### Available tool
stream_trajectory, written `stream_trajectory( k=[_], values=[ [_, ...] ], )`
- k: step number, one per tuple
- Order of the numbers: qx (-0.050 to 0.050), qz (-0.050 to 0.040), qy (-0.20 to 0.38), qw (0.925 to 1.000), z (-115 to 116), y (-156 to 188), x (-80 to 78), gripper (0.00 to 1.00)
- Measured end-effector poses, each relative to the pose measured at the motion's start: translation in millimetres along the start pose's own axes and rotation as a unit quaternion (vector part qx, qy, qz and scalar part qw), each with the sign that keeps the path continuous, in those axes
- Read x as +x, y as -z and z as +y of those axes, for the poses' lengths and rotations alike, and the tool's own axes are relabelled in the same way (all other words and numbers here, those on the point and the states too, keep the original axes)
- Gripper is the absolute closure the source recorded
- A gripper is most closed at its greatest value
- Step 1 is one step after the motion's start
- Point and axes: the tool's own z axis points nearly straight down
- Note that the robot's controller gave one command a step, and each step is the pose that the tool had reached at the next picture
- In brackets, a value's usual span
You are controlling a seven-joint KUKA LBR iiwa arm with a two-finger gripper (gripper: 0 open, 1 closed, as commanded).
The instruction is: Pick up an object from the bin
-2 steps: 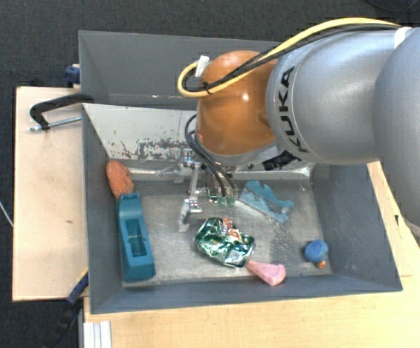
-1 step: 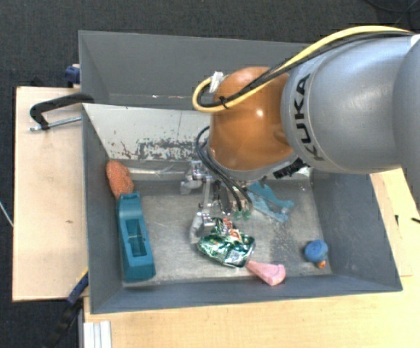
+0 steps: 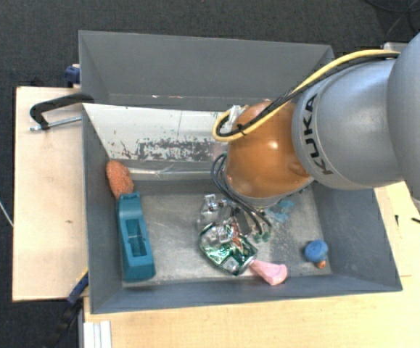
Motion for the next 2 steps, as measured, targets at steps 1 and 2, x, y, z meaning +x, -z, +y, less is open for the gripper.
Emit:
stream_trajectory(
  k=[1, 2],
  values=[
    [0.0, 0.0, 0.0, 1.0, 0.0, 0.0, 0.0, 1.0],
    [0.0, -0.0024, 0.006, 1.0, 26.5, 128.2, -6.2, 1.0]
  ],
)
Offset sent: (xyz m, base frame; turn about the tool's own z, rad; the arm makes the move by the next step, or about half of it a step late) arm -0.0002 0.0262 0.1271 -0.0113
